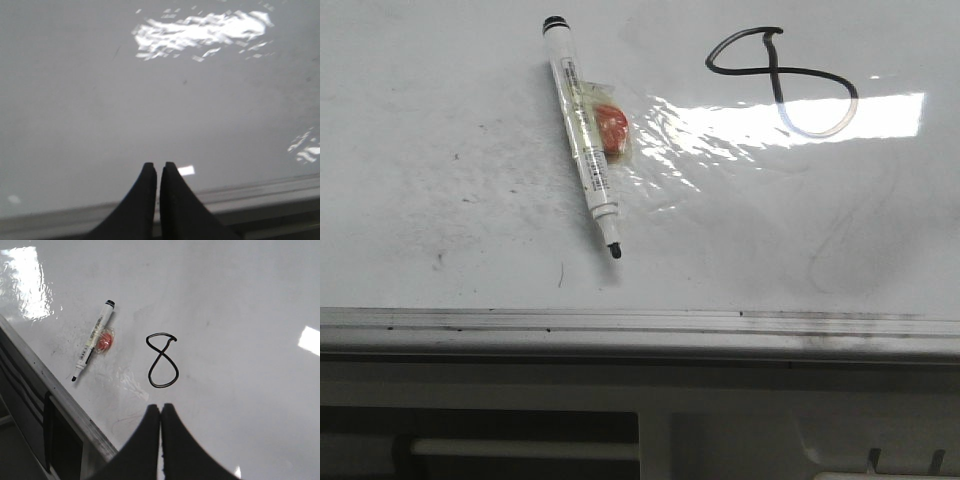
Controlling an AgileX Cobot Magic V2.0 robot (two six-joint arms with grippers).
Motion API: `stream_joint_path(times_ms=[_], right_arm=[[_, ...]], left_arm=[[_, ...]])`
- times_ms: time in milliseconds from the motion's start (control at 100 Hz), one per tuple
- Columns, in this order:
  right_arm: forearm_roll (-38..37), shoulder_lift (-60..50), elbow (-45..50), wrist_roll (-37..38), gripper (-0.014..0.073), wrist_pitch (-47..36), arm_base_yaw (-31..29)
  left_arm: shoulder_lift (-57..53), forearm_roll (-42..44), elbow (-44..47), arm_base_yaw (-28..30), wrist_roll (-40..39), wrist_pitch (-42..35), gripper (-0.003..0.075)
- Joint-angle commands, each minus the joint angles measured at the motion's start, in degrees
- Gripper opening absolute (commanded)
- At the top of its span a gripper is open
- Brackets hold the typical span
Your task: Write number 8 on whiteboard
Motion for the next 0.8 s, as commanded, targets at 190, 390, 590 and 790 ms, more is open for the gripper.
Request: stream_joint_path(times_ms=[190,390,590,790], right_arm=[[-1.4,0.8,-1.1,-0.1,-0.0042,-4.3,-0.4],[-1.4,0.8,-1.1,-0.1,-0.0042,-4.3,-0.4],[-1.4,0.8,-1.1,-0.1,-0.0042,-4.3,-0.4],[-1.4,0.8,-1.1,-0.1,-0.0042,-4.3,-0.4]], left_arm=[[-4.0,1.1,3.3,5.2,-2.2,4.6,-0.002],[-4.0,0.5,3.4,5.2,-2.2,4.6,-0.002],[-4.0,0.5,3.4,5.2,-2.2,4.6,-0.002],[-4.0,0.5,3.4,5.2,-2.2,4.6,-0.002]])
